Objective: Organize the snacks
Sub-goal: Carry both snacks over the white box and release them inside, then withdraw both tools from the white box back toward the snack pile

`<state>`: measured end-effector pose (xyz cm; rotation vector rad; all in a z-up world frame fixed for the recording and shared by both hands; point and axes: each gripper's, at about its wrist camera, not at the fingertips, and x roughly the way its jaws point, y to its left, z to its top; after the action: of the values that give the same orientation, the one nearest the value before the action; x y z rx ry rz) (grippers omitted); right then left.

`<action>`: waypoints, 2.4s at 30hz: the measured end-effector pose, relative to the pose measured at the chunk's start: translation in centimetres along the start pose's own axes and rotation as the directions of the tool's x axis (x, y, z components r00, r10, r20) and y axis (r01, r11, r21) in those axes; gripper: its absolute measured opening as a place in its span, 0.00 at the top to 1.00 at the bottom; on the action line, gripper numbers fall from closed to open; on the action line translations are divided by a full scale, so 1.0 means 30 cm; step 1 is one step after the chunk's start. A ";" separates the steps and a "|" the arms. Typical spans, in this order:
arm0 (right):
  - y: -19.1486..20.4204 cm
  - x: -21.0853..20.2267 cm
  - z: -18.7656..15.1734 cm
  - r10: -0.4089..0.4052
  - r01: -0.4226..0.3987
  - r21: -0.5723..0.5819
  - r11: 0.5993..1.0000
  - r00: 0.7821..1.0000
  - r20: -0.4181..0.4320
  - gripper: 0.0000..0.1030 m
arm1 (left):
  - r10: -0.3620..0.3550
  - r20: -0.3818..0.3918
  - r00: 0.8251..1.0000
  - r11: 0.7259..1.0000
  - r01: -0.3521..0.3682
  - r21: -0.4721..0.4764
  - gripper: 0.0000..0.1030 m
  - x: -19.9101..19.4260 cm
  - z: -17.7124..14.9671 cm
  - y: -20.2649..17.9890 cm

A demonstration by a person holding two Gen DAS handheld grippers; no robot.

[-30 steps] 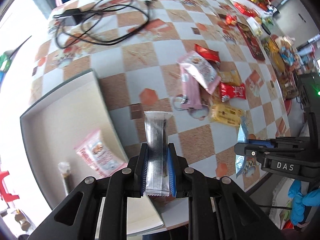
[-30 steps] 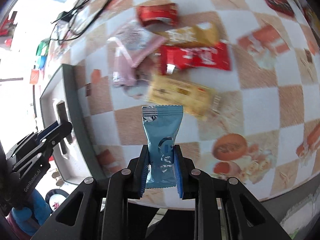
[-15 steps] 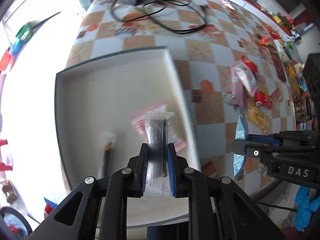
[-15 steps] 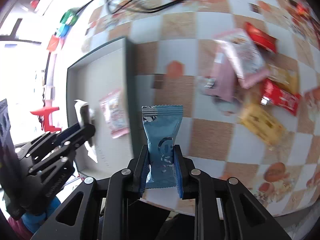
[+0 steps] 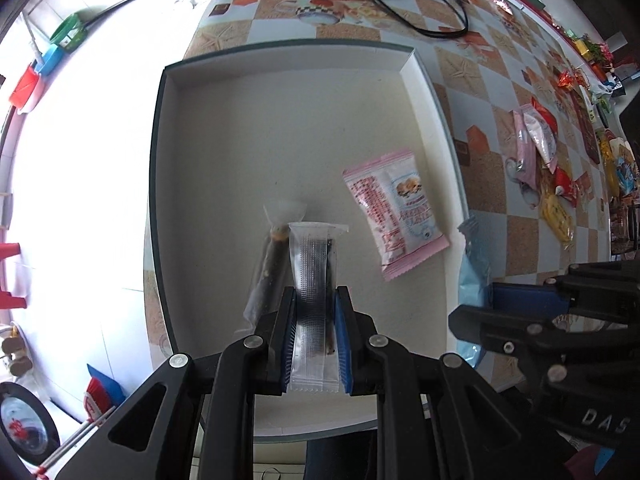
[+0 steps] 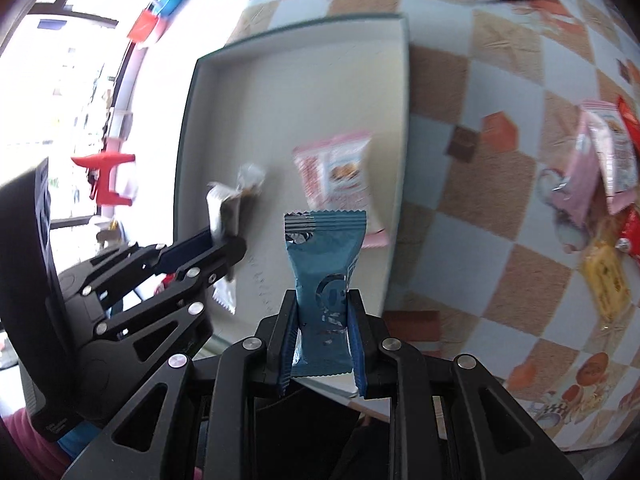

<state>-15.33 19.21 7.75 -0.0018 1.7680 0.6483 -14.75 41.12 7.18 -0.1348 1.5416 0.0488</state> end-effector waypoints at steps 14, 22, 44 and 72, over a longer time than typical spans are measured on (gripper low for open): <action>-0.006 0.080 0.025 -0.018 0.019 0.024 1.000 0.997 -0.069 0.69 | 0.089 -0.039 0.995 0.996 -0.088 0.016 0.27 0.034 -0.050 0.008; -0.121 0.032 0.027 -0.060 0.063 0.123 0.990 0.998 -0.026 0.18 | 0.091 -0.045 0.995 0.996 -0.090 0.015 0.24 0.028 -0.047 -0.004; -0.734 -0.151 -0.116 -0.170 0.121 0.532 0.838 0.984 0.045 0.00 | 0.049 -0.017 0.999 0.980 -0.045 0.192 0.23 -0.045 0.058 -0.364; -1.024 -0.181 -0.230 -0.257 0.221 0.386 0.896 0.965 0.044 0.00 | 0.086 -0.104 0.991 0.943 -0.047 0.331 0.22 0.267 0.465 -0.878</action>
<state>-9.72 -11.43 0.71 0.0734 1.7408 0.1190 2.41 16.21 0.99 0.1821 1.6494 -0.1653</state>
